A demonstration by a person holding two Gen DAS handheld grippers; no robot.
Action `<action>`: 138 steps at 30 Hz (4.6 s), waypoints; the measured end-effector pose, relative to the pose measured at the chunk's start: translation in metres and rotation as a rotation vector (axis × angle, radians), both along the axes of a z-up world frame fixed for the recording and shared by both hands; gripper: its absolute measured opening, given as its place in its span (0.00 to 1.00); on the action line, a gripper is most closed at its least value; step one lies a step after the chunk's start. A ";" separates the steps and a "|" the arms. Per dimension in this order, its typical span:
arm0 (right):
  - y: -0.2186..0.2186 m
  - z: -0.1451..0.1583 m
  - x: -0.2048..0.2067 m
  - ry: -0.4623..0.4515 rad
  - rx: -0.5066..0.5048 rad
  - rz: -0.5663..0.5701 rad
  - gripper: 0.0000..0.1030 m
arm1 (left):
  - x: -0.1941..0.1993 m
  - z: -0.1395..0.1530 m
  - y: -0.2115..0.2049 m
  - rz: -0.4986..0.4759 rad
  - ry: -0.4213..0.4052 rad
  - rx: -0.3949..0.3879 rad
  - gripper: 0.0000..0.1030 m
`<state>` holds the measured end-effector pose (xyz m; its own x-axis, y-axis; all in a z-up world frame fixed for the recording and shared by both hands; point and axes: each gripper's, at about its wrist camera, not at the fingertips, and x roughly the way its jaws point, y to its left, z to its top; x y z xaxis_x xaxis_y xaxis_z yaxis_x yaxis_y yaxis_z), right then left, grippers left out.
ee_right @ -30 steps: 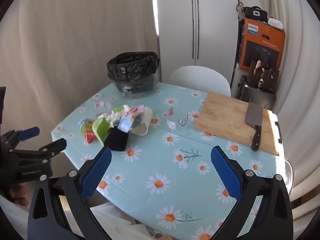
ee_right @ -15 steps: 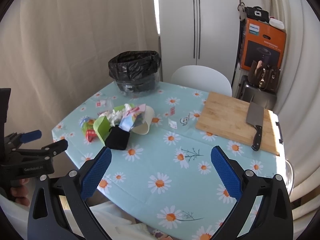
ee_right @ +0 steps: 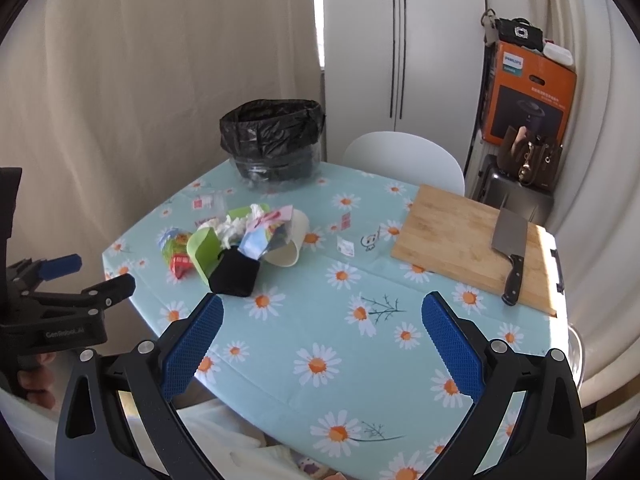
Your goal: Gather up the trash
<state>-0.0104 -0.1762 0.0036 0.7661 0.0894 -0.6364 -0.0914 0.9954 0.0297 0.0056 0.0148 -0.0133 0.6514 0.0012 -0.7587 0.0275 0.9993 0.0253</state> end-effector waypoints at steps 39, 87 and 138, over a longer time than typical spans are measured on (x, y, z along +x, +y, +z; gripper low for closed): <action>-0.002 0.006 0.001 -0.014 -0.022 0.000 0.92 | 0.010 -0.006 0.007 -0.026 0.054 -0.029 0.94; 0.010 -0.080 0.249 0.343 -0.143 0.003 0.92 | 0.204 -0.099 0.086 0.103 0.404 0.031 0.94; -0.028 -0.147 0.311 0.549 -0.011 0.065 0.53 | 0.235 -0.161 0.127 0.133 0.658 -0.002 0.50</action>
